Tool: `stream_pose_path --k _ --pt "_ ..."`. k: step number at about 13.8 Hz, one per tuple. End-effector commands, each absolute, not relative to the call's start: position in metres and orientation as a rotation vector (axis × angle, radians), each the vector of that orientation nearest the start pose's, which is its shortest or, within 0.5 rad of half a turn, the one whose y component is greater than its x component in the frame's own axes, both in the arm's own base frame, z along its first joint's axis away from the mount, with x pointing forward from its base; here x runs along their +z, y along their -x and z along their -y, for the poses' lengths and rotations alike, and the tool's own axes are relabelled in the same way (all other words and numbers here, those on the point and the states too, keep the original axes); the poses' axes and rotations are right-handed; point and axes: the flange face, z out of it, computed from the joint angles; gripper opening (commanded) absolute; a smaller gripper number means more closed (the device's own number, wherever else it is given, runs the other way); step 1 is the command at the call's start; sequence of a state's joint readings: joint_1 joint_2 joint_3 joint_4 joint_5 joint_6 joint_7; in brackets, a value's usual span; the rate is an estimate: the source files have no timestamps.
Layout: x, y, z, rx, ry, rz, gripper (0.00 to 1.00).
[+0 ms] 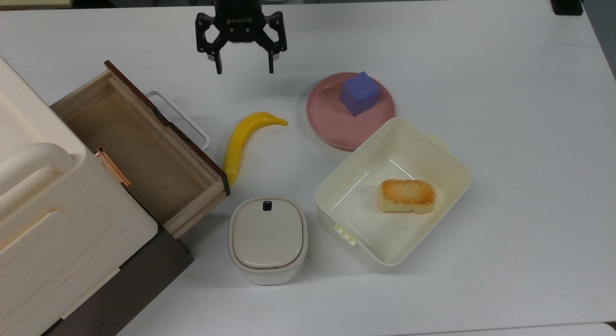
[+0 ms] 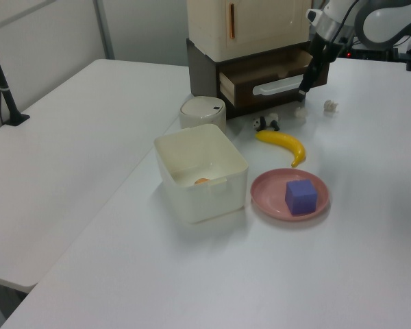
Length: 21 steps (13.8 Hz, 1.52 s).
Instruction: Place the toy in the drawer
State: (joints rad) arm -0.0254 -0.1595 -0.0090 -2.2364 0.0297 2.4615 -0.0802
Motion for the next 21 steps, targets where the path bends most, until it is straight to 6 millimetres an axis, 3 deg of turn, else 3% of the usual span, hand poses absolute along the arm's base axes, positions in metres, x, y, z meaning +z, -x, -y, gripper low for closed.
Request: stream_pose_path --k 1,5,8,16,21 --pt "0.460 -0.527 0.032 -0.696 3.066 -0.070 1.00" --pt "0.440 -0.526 0.051 -0.762 3.059 -0.162 1.00" --pt "0.409 -0.536 0.054 -0.772 3.112 -0.072 1.00" --pt "0.381 -0.545 0.072 -0.832 3.152 -0.003 1.00" --pt "0.348 -0.555 0.085 -0.865 3.094 -0.223 1.00"
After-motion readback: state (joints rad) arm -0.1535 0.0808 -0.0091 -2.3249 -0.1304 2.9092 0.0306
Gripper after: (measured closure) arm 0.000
